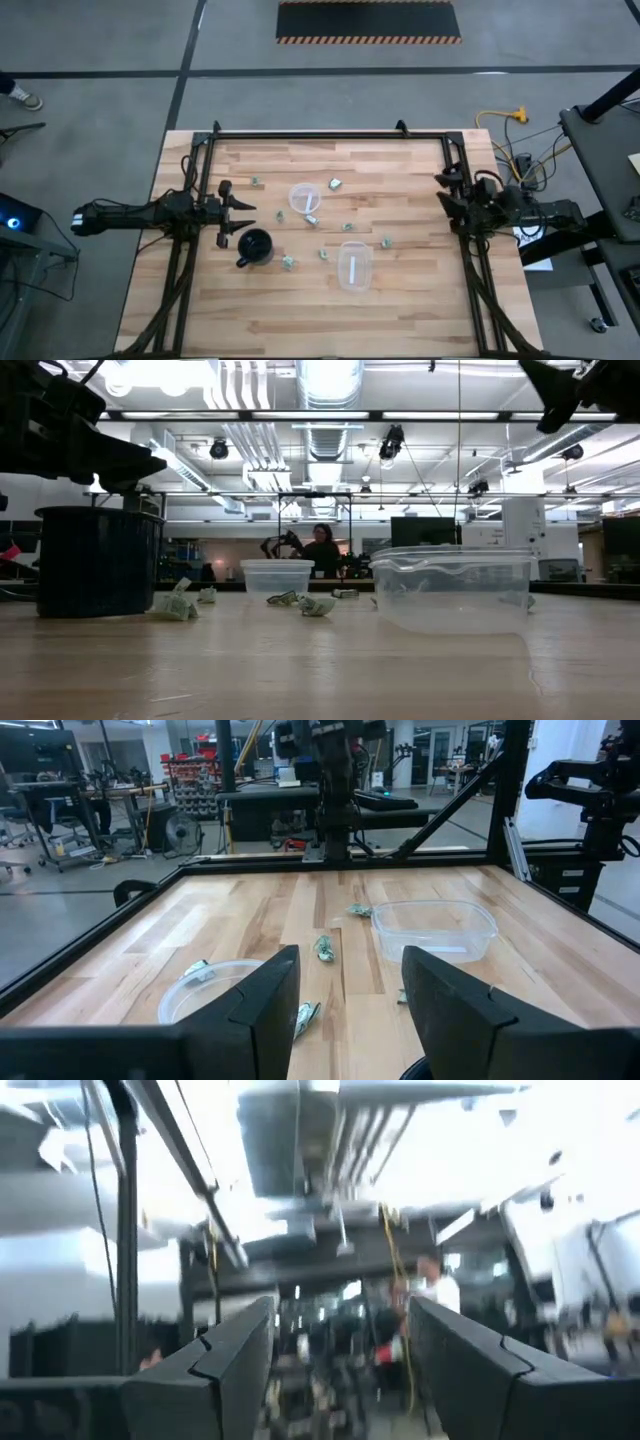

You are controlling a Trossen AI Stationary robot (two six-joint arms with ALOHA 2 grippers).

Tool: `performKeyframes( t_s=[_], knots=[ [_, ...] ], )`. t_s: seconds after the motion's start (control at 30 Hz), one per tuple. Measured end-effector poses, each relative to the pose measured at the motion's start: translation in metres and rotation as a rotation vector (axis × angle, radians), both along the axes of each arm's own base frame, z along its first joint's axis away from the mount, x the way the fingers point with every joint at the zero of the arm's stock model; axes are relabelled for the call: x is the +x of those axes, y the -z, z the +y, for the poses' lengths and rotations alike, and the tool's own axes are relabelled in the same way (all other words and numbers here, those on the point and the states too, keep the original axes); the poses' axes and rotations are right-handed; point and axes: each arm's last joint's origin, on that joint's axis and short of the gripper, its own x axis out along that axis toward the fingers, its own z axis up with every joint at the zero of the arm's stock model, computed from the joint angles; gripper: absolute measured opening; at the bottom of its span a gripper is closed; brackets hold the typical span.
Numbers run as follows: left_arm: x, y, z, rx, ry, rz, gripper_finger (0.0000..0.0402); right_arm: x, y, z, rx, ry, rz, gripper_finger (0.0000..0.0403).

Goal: Pick and place items into bin
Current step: Put the stevia packet into the rectangular transparent bin

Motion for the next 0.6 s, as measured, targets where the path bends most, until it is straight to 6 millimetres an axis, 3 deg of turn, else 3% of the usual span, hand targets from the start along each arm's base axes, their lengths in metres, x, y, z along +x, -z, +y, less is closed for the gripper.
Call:
performKeyframes(
  t_s=[0.13,0.3,0.43,0.6],
  knots=[
    [0.000,0.000,0.000,0.000,0.000,0.000,0.0162,-0.010,-0.014,-0.001,-0.005,0.022,-0.139,0.0221],
    [0.000,0.000,0.000,0.000,0.000,0.000,0.0162,-0.018,-0.045,-0.001,-0.062,0.076,-0.144,0.0221],
    [0.000,0.000,0.000,0.000,0.000,0.000,0.0162,-0.025,-0.081,-0.002,-0.086,0.084,-0.038,0.0221],
    [0.000,0.000,0.000,0.000,0.000,0.000,0.0162,-0.030,-0.120,-0.002,-0.096,0.064,0.228,0.0221]
  ],
)
